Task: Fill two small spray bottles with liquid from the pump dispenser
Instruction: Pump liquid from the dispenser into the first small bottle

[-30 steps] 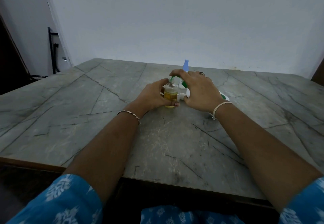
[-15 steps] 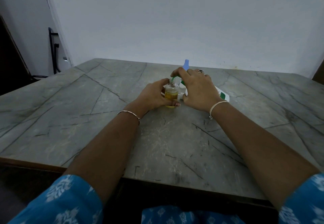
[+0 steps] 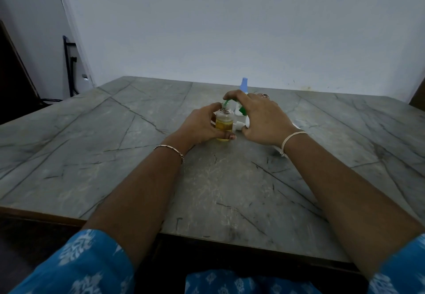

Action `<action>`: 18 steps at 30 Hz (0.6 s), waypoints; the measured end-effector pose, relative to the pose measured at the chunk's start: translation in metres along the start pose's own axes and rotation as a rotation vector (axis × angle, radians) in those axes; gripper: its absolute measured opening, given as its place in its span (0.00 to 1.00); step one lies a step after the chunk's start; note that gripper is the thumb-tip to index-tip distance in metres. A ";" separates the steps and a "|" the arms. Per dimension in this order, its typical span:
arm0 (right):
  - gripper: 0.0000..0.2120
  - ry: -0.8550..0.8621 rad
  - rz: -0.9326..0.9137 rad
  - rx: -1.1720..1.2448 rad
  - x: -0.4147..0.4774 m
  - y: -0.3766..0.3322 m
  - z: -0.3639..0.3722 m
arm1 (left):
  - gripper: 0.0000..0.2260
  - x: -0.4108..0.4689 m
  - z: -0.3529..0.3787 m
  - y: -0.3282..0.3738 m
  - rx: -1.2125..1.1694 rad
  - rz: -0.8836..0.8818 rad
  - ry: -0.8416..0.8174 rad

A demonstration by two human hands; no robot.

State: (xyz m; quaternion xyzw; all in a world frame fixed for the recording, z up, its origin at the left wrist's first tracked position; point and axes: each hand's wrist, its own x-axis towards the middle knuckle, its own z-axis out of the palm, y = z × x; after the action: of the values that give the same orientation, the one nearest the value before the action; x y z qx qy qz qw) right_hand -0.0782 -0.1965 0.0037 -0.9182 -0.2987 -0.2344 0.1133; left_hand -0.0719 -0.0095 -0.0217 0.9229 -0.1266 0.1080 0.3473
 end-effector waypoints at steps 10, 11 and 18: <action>0.29 0.039 0.001 -0.002 0.003 -0.008 0.000 | 0.43 0.001 0.000 -0.001 0.008 0.001 0.008; 0.29 0.041 0.002 -0.009 0.003 -0.007 0.001 | 0.43 0.001 0.000 -0.001 0.012 -0.001 0.006; 0.35 0.028 0.001 -0.026 0.000 -0.001 0.001 | 0.45 0.001 0.000 -0.002 -0.016 -0.007 0.001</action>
State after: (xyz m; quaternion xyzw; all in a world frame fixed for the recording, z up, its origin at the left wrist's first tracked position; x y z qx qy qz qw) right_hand -0.0790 -0.1952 0.0026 -0.9163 -0.2936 -0.2510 0.1055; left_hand -0.0707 -0.0081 -0.0227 0.9204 -0.1239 0.1061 0.3553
